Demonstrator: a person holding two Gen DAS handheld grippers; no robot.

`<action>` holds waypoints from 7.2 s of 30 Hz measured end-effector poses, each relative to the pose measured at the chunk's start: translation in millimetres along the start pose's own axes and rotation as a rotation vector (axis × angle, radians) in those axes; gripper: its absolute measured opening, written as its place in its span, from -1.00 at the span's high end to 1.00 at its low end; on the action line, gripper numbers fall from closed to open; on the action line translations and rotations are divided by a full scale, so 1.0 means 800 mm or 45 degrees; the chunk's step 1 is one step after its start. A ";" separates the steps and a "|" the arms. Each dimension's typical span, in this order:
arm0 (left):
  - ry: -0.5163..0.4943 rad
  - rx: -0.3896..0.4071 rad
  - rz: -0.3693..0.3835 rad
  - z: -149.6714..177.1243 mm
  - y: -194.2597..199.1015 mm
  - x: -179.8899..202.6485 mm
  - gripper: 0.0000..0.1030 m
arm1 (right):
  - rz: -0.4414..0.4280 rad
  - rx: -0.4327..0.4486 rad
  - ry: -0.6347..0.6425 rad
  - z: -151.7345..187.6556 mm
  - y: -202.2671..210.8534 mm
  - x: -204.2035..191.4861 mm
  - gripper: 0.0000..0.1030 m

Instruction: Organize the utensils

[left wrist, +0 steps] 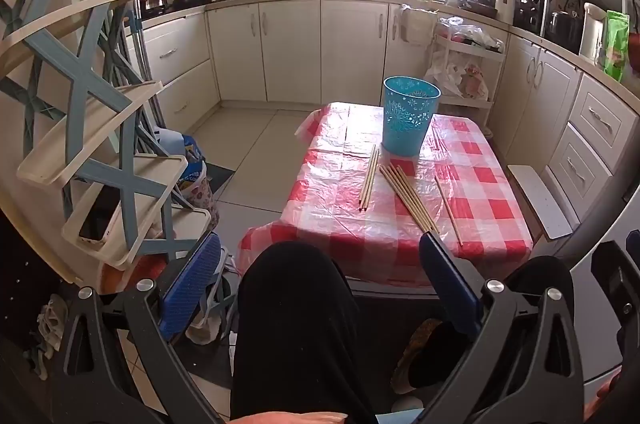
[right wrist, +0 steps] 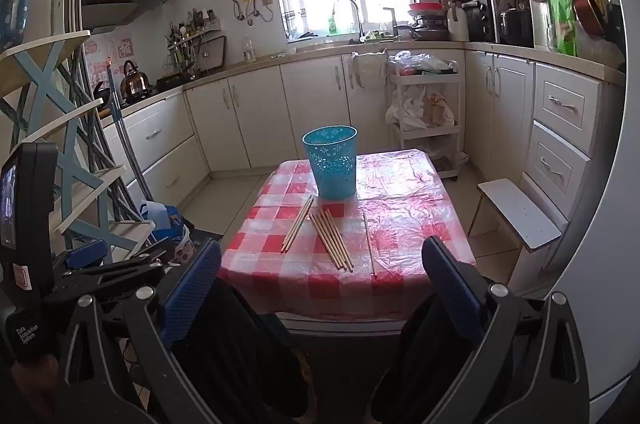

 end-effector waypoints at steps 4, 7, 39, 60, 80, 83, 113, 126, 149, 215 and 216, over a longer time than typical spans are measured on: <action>-0.001 -0.001 0.000 0.000 -0.001 0.000 -0.85 | -0.003 -0.003 -0.002 0.000 -0.001 0.000 -0.87; 0.000 -0.002 0.001 0.000 -0.003 0.000 -0.85 | -0.002 -0.006 0.002 0.000 -0.002 0.000 -0.87; 0.051 0.054 0.101 0.005 0.033 0.002 -0.85 | 0.015 0.028 -0.015 -0.006 0.012 0.007 -0.87; 0.032 0.061 0.100 0.006 0.034 0.003 -0.85 | 0.011 0.021 -0.015 -0.003 0.013 0.003 -0.87; 0.008 0.021 0.063 -0.012 -0.015 0.021 -0.85 | -0.011 -0.066 -0.052 -0.003 -0.043 0.019 -0.87; 0.009 0.015 0.059 -0.019 -0.027 0.023 -0.85 | -0.007 -0.068 -0.047 -0.006 -0.053 0.020 -0.87; -0.113 -0.300 0.060 -0.076 -0.384 0.098 -0.70 | -0.137 -0.556 -0.005 0.040 -0.423 0.093 0.01; -0.227 -0.464 0.083 -0.084 -0.540 0.151 -0.09 | -0.149 -0.666 0.063 0.064 -0.507 0.108 0.40; -0.300 -0.593 0.061 -0.082 -0.593 0.167 0.54 | -0.303 -0.682 0.048 0.050 -0.532 0.099 0.89; 0.207 0.142 0.418 -0.207 -0.426 0.150 -0.09 | -0.458 0.035 -0.379 -0.109 -0.456 0.170 0.89; 0.211 0.148 0.423 -0.207 -0.424 0.147 -0.10 | -0.455 0.078 -0.368 -0.127 -0.457 0.169 0.89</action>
Point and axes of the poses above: each gripper's, at about its wrist camera, not at the fingertips, and y roughly against the way its jaws point, x to its right, z to its underside, the point moved 1 cm from there along -y, roughly the way its jaws point, and after that the axes turned 15 degrees about y, right-handed, at the moved point
